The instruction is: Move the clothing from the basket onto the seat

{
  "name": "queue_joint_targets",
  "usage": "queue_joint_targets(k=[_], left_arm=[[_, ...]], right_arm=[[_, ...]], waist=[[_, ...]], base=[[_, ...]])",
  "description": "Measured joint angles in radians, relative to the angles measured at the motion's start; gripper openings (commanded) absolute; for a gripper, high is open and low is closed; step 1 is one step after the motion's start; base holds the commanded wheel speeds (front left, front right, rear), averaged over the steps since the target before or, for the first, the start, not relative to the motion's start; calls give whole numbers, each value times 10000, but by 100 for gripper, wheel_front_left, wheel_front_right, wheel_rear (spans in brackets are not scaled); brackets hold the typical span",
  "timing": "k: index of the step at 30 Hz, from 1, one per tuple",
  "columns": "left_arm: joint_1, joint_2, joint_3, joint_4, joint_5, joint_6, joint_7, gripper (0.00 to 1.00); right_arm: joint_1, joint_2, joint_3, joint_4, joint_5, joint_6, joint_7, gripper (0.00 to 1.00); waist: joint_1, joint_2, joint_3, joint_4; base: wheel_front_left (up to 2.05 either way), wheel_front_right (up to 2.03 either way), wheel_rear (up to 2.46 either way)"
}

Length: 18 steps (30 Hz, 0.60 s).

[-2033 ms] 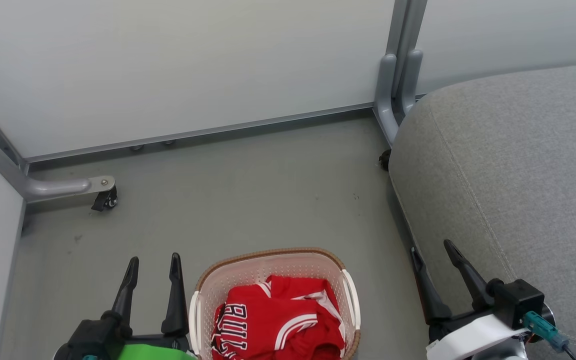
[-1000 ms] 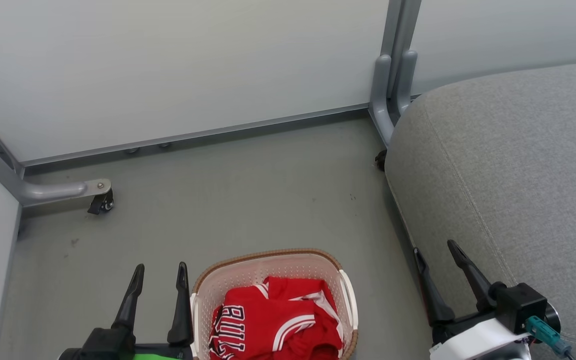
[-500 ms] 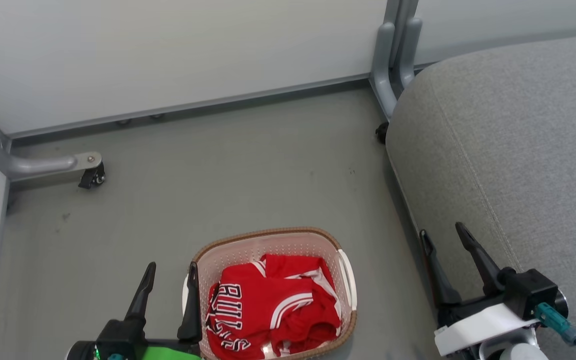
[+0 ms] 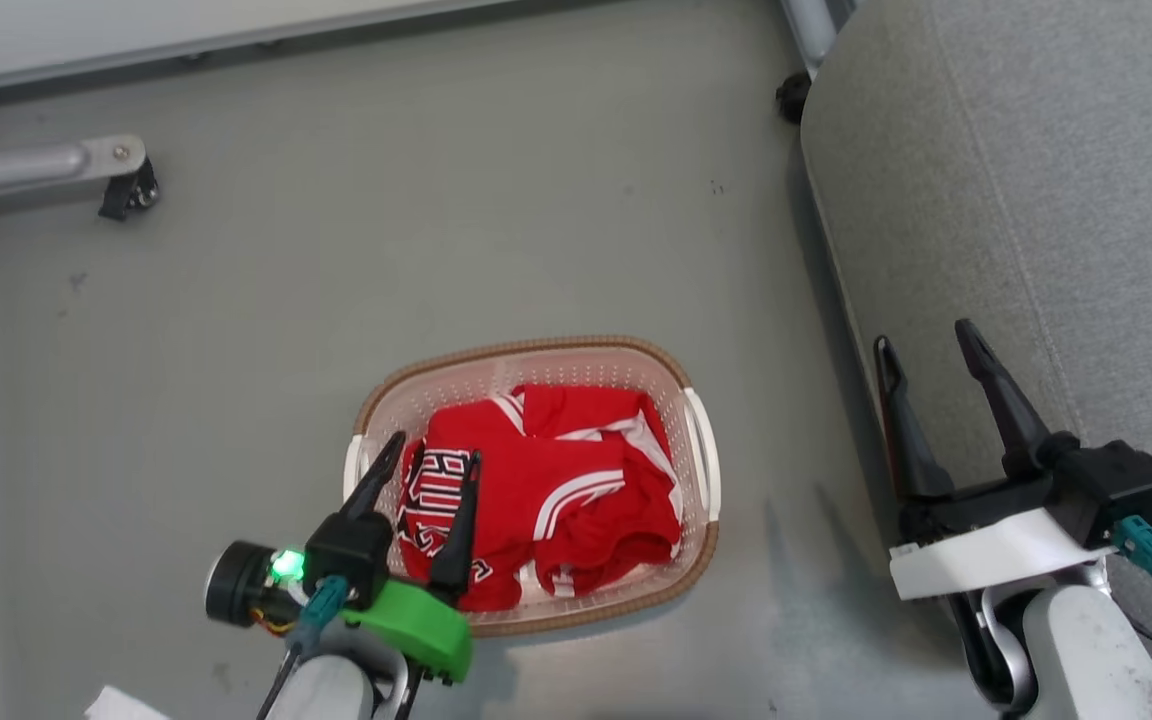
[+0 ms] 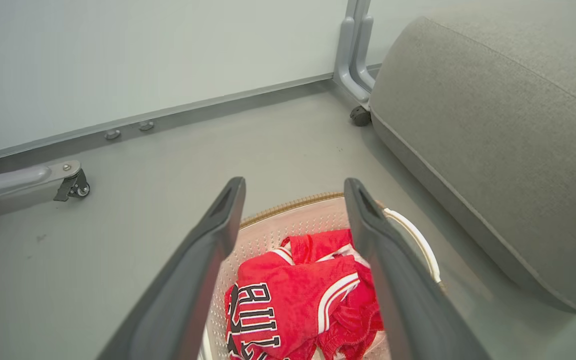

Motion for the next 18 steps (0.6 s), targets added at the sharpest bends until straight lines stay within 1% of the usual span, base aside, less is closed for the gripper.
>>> queue_joint_targets(k=[4, 12, 15, 18], left_arm=[[-1073, 65, -489, 930, 560, -167, 2, 100], [-3376, 351, -1735, 2562, 1179, -276, -2, 100], [-4258, 614, -2654, 3198, 1557, -301, -2, 100], [-5044, 871, -3450, 3720, 1593, -311, -2, 100]], right_arm=[[-417, 0, -65, -198, -138, 0, -2, 100], [-1340, 0, -163, -635, -387, 0, -2, 100], [-1636, -10, -278, -740, -418, 0, -2, 100], [-1894, -2, -203, -807, -468, 0, 0, 100]], waist=[[0, 0, 772, 43], [0, 0, 2342, 107], [1, 0, 2981, 108], [1, 0, 3546, 71]], base=[[0, 0, 0], [0, 0, 0], [0, 0, 0], [0, 0, 0]])
